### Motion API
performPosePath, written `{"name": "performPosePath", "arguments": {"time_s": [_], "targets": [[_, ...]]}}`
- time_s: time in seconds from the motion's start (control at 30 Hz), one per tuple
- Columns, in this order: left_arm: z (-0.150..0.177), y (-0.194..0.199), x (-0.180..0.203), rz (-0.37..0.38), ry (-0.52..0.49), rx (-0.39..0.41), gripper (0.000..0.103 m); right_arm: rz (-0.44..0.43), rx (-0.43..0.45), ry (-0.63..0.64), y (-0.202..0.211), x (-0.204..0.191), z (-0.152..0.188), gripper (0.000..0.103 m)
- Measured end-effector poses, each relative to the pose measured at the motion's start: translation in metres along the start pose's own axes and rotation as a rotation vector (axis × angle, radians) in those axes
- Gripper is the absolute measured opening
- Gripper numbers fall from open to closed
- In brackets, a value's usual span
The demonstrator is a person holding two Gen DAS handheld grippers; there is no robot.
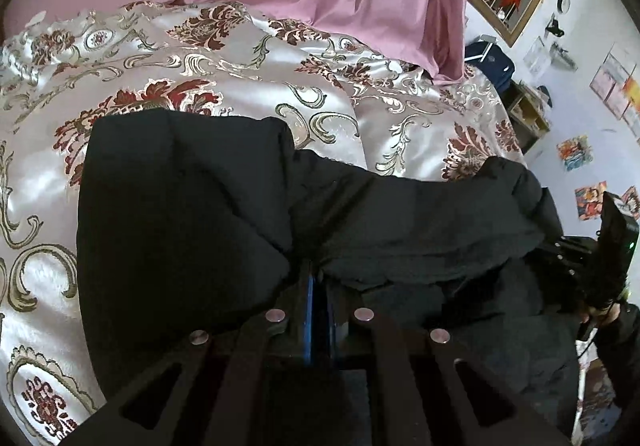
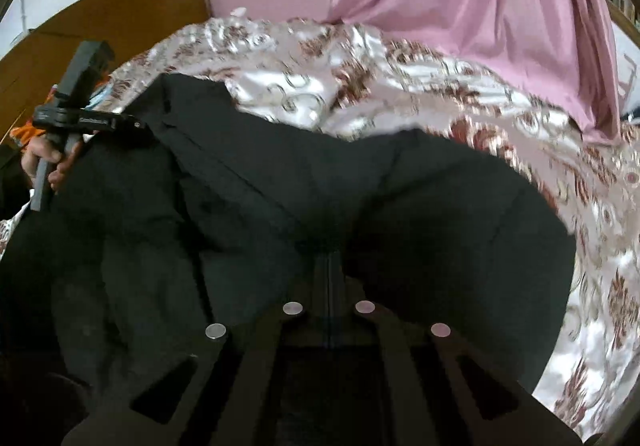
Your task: Fold large clothes
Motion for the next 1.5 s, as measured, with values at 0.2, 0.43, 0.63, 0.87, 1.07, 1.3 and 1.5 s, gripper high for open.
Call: {"name": "performPosePath", "arguments": {"time_s": [0.2,0.43,0.63,0.87,1.07,1.3,1.5], "targets": [[0.000,0.003,0.000,0.017,-0.008,0.008,0.006,-0.052,0.097,-0.099,0.032,0.006,-0.016,0.000],[-0.001,0.008,0.006,0.014,-0.031,0.025,0.006,-0.076,0.027,-0.224,-0.016,-0.007,-0.070,0.001],[-0.015,0.042,0.021,0.086,-0.016,0.076,0.007,-0.149,-0.091,-0.249,-0.064,-0.026,-0.059,0.001],[-0.049,0.020,0.075,0.218,-0.067,0.079,0.007,-0.229,-0.136,-0.258,-0.075,-0.028,-0.033,0.001],[-0.020,-0.074,0.080,0.076,-0.184,-0.244,0.007,-0.261,-0.154,-0.280,-0.081,-0.023,-0.024,0.001],[0.004,-0.104,0.074,0.002,-0.273,-0.288,0.004,-0.240,-0.207,-0.256,-0.112,-0.026,-0.012,0.000],[0.010,-0.123,0.074,-0.077,-0.320,-0.230,0.004,-0.197,-0.185,-0.222,-0.128,-0.034,-0.015,0.000]]}}
Point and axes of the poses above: each gripper's, at about its wrist camera, not at the fingertips, and y roughly against the way its jaws point, x to its right, z to its underside, the point moved 6 cm from there along -y, roughly the way its jaws point, and after that the axes turned 3 degrees about z, right-handed, at the moved point
